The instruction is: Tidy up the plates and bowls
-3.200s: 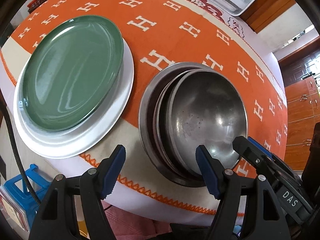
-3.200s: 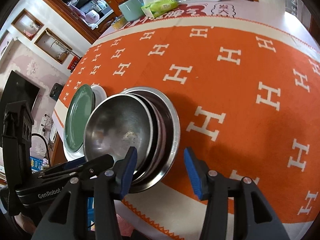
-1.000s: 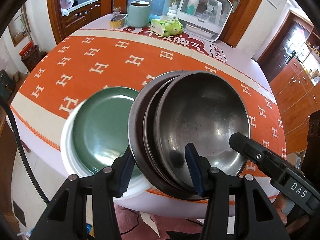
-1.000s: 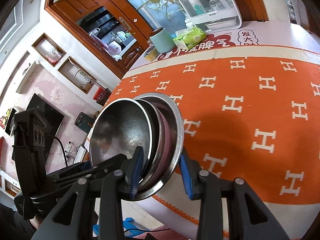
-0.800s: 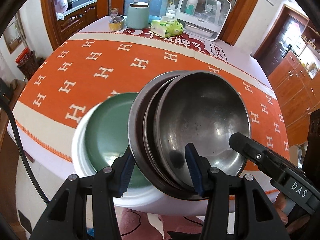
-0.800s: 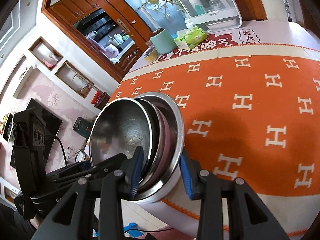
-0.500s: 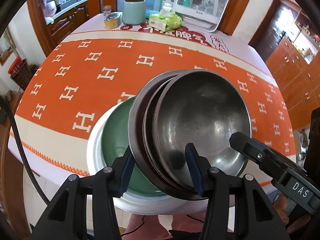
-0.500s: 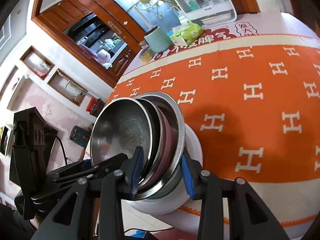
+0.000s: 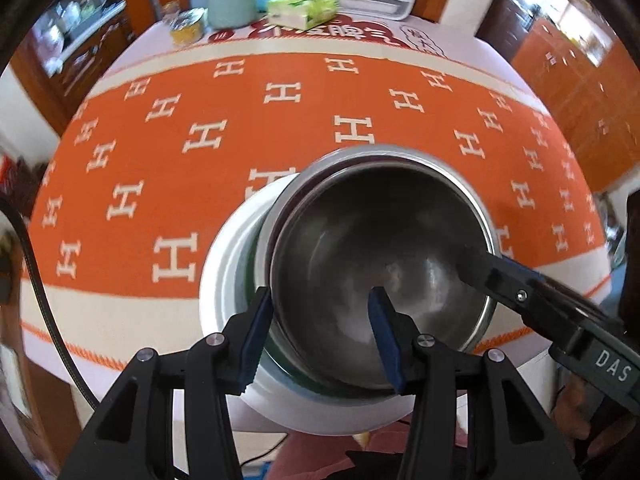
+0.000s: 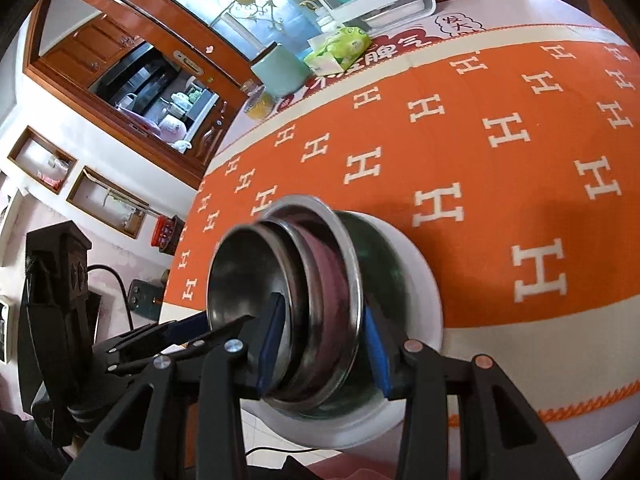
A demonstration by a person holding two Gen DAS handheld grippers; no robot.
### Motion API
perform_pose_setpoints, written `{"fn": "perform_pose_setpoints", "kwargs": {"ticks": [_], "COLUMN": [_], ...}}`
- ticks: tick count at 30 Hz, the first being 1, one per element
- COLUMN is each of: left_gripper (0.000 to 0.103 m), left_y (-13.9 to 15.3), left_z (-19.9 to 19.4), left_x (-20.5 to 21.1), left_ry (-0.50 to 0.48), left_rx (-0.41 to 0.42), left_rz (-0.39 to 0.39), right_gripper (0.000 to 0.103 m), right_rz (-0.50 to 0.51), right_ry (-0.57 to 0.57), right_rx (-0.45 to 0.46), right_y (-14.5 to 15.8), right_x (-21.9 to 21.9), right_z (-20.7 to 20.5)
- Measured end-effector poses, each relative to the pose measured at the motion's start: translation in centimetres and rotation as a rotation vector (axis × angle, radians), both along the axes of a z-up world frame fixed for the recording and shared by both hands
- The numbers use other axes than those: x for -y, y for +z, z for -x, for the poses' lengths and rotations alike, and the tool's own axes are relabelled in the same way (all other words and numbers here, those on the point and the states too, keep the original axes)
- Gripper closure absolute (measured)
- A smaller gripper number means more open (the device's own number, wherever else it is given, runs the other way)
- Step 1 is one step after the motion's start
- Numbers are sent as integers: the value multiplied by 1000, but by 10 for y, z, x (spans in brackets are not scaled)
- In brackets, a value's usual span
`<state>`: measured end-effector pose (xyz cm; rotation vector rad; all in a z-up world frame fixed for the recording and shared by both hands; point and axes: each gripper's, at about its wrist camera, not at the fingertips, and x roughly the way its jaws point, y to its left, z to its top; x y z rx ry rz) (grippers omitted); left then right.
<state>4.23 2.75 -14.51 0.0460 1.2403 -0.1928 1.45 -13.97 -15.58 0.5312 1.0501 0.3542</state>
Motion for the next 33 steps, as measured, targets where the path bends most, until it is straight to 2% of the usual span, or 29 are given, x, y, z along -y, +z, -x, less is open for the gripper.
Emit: {"fn": "perform_pose_setpoints", "kwargs": {"ticks": [8,20,24,27,30,33], "left_gripper": [56,53,42,40,38,31], "left_y": [0,17,31,48,66,89], "left_z": [1,10,14,17,19,24], "left_x": [-9,-17,-18,-17,-14,-8], "left_ry": [-22,8,45,86,118,141], "left_rx": [7,59,103,154,191,222], "left_rz": [13,39,61,67,71,68], "right_gripper": [62,37,36,34,29,20], "right_rz": [23,33,56,79,97,113], "right_ry": [-25,-22,-6,-1,-13,-30], "right_rx": [-28,53,101,143,177,207], "right_y": [-4,17,31,46,64,87], "right_x": [-10,-10,-5,6,20,35], "right_z": [2,11,10,10,11,13]}}
